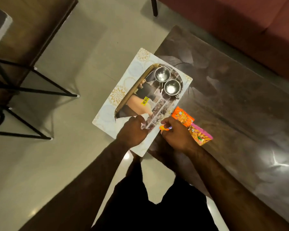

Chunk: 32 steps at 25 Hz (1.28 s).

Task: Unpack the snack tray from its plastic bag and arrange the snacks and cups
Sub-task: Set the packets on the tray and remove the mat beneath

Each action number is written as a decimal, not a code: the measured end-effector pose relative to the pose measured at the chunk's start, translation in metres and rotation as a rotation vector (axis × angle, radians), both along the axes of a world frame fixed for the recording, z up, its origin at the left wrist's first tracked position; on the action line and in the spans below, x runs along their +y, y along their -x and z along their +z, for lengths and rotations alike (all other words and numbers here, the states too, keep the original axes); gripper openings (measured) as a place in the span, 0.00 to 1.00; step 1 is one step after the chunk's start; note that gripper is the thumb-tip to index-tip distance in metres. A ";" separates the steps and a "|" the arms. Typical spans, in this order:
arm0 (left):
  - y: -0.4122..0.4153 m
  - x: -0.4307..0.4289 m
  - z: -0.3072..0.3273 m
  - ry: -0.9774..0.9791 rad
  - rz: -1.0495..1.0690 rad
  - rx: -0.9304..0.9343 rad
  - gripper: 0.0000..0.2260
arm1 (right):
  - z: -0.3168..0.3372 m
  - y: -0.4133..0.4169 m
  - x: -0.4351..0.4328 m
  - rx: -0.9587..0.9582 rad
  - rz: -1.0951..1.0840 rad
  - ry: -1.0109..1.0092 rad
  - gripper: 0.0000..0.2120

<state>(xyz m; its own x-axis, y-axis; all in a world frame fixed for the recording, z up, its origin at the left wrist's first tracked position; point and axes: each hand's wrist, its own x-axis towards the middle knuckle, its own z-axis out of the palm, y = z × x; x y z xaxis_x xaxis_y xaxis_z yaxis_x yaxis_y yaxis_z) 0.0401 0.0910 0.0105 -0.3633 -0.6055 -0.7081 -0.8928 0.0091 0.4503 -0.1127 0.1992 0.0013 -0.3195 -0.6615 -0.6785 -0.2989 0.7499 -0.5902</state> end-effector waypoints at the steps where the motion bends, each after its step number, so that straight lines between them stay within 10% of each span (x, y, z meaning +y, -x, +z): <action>1: -0.009 -0.011 -0.007 0.041 -0.061 -0.033 0.18 | -0.005 -0.010 -0.010 -0.018 -0.034 -0.016 0.17; 9: -0.042 -0.026 -0.059 0.253 -0.581 -0.192 0.32 | -0.050 -0.085 -0.057 -0.225 -0.277 -0.245 0.25; 20: -0.029 -0.055 -0.071 -0.224 0.381 0.012 0.29 | -0.045 -0.074 -0.063 -0.037 -0.622 0.065 0.21; 25: 0.006 -0.030 -0.050 -0.069 -0.053 0.149 0.15 | -0.043 -0.002 0.042 0.450 -1.038 -0.089 0.23; 32: 0.087 0.032 -0.078 -0.122 -0.437 0.038 0.19 | -0.090 0.030 0.095 -0.173 -1.264 -0.063 0.27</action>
<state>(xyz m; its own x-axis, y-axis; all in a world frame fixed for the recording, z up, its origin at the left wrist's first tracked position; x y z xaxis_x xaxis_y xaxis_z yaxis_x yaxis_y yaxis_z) -0.0464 0.1228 -0.0678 -0.5935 -0.3020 -0.7460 -0.7997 0.3265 0.5039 -0.1427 0.2940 -0.0891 -0.6050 0.0715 -0.7930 0.7166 0.4831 -0.5031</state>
